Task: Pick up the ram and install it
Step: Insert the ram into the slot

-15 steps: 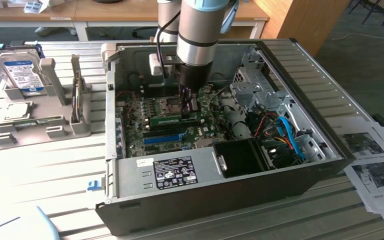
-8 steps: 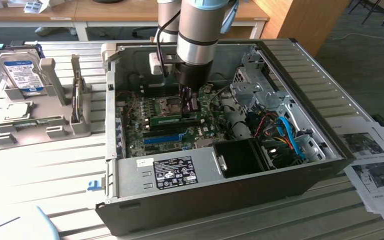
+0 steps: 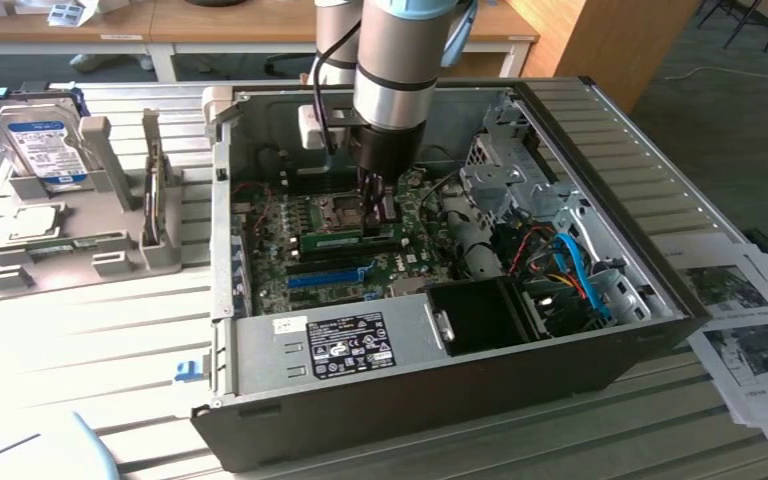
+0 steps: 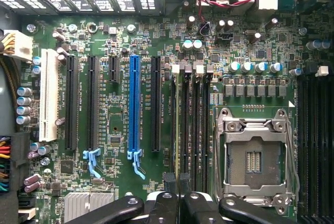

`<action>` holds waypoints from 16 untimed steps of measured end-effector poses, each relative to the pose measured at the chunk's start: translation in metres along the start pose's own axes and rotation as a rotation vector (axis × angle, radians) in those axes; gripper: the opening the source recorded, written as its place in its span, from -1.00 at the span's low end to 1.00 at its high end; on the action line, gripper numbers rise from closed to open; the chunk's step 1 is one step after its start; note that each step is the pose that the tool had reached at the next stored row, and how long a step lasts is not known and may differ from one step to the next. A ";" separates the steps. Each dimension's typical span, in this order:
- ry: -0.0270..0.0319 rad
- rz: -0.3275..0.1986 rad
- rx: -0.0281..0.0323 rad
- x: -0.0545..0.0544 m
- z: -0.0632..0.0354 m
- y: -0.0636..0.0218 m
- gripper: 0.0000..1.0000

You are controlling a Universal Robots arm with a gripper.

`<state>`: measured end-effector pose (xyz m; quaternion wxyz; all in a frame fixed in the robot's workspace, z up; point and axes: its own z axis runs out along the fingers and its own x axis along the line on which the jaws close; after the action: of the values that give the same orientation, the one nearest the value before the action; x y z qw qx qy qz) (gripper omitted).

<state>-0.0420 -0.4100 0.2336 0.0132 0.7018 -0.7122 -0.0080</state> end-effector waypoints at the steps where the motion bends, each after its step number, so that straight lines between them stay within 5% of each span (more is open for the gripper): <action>1: 0.0000 0.000 0.0000 0.000 0.0000 0.0000 -0.78; 16: 0.0000 0.000 0.0000 0.001 0.0020 -0.0001 -0.78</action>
<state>-0.0420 -0.4109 0.2316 0.0132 0.7018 -0.7123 -0.0080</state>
